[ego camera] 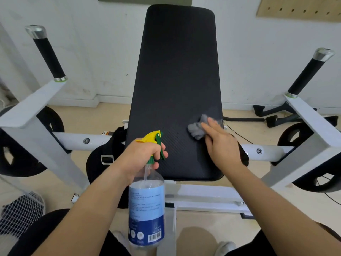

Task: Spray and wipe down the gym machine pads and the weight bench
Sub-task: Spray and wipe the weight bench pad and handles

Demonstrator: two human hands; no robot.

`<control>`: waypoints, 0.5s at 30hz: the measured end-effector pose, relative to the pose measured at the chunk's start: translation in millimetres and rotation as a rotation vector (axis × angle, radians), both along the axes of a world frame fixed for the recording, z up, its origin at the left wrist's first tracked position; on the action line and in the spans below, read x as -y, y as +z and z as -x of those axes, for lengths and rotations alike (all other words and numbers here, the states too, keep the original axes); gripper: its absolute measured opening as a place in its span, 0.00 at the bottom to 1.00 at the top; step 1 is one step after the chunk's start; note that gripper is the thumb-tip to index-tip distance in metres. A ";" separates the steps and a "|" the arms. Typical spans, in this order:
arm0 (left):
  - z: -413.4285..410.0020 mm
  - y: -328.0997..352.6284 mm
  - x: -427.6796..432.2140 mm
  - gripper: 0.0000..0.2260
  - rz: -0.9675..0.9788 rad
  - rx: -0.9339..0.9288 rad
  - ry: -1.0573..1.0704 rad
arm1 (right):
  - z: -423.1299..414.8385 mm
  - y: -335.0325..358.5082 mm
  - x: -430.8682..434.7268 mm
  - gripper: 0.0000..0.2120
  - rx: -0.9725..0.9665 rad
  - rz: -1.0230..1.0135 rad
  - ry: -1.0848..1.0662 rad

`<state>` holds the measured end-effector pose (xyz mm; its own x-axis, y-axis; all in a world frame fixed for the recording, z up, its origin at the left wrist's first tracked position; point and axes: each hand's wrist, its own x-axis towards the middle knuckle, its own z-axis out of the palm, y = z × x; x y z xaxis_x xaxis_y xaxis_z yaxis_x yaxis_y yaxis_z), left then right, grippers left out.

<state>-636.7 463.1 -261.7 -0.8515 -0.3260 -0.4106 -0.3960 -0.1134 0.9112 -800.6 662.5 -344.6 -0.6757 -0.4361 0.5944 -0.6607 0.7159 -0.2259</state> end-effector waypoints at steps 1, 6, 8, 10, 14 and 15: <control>-2.0 -1.4 1.6 0.12 -0.004 0.004 0.001 | -18.6 -9.9 -5.8 0.18 -0.023 -0.017 0.022; -8.1 -4.6 -4.7 0.13 -0.031 0.060 -0.086 | -80.1 -40.4 -37.6 0.25 -0.063 -0.157 0.215; -9.5 -6.2 -9.4 0.13 -0.042 0.081 -0.109 | -65.4 -30.7 -40.6 0.24 -0.075 -0.257 0.271; -10.0 -6.5 -10.8 0.14 -0.048 0.075 -0.122 | -35.3 -14.7 -40.8 0.21 -0.065 -0.233 0.199; -13.5 -5.1 -6.0 0.14 -0.040 0.060 -0.116 | -4.5 9.2 -26.2 0.18 0.102 0.007 -0.117; -13.8 -5.9 -3.0 0.14 -0.039 0.057 -0.111 | -11.5 4.9 -19.6 0.18 0.082 0.016 -0.153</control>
<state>-622.9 466.1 -267.6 -0.8562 -0.2143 -0.4702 -0.4594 -0.1007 0.8825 -789.1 682.1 -339.6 -0.7799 -0.3153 0.5406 -0.5229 0.8029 -0.2862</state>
